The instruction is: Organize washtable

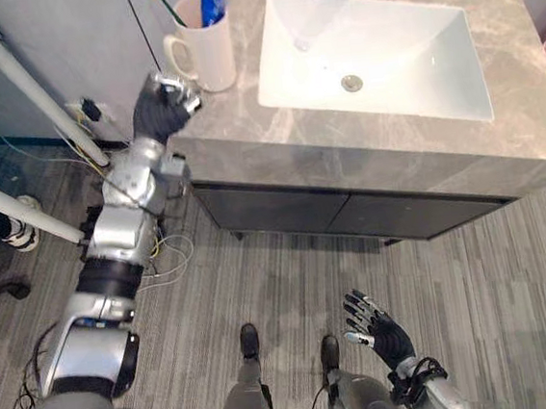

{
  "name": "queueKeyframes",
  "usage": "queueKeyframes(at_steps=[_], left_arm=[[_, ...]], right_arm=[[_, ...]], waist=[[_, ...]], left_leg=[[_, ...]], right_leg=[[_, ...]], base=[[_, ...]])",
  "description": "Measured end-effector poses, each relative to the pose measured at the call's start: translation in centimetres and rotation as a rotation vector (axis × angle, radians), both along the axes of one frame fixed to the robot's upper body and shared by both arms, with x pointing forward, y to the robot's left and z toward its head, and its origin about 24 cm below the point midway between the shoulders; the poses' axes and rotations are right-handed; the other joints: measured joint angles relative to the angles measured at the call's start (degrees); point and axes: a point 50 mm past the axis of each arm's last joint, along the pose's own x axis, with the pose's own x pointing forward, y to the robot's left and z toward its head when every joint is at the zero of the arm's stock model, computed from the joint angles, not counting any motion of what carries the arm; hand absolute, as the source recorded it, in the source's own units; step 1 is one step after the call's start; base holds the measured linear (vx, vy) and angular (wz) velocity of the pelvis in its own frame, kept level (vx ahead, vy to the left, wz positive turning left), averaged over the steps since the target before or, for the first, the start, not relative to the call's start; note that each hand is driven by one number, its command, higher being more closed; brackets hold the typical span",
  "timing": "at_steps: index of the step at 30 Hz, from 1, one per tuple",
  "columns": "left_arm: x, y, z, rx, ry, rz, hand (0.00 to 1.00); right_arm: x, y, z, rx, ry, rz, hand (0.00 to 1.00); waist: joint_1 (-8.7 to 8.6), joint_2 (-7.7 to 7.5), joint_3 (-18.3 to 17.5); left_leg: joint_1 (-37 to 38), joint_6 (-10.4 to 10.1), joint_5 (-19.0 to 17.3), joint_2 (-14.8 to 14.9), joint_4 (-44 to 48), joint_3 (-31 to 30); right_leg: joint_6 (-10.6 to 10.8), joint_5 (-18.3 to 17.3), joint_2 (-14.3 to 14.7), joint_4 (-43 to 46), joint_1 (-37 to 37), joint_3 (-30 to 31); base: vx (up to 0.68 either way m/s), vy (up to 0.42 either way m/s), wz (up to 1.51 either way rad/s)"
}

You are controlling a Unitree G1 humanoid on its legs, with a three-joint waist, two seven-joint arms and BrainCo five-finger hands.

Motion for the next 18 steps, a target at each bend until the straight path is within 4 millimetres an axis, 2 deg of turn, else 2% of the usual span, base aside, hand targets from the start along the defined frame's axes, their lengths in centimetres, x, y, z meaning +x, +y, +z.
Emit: queueKeyframes(at_steps=[6, 10, 18], left_arm=[[0.2, 0.2, 3.2, 0.032, -0.06, 0.039, 1.0], [0.3, 0.5, 3.7, 0.037, -0.066, 0.053, 1.0], [0.3, 0.5, 3.8, 0.046, -0.07, 0.058, 1.0]], right_arm=[[0.2, 0.4, 0.2, 0.015, -0.01, -0.005, 0.0], [0.2, 0.6, 0.2, 0.019, -0.01, 0.004, 0.0], [0.2, 1.0, 0.2, 0.025, -0.018, 0.018, 0.0]], waist=[[-0.6, -0.29, 2.4], [-1.58, -0.41, 3.4], [-1.56, -0.45, 5.0]], left_leg=[[-0.5, 0.1, 0.1, 0.0, 0.1, 0.8], [-0.5, 0.1, 0.1, 0.0, 0.0, 0.8], [-0.5, 0.1, 0.1, 0.0, 0.0, 0.9]], right_leg=[[0.0, 0.0, 0.1, -0.1, -0.8, 0.7], [0.0, 0.0, 0.2, 0.0, -0.9, 0.8], [-0.1, 0.0, 0.0, 0.0, -1.0, 1.0]], base=[[0.06, 0.005, -0.06], [0.01, 0.001, -0.01], [0.0, 0.0, 0.0]])
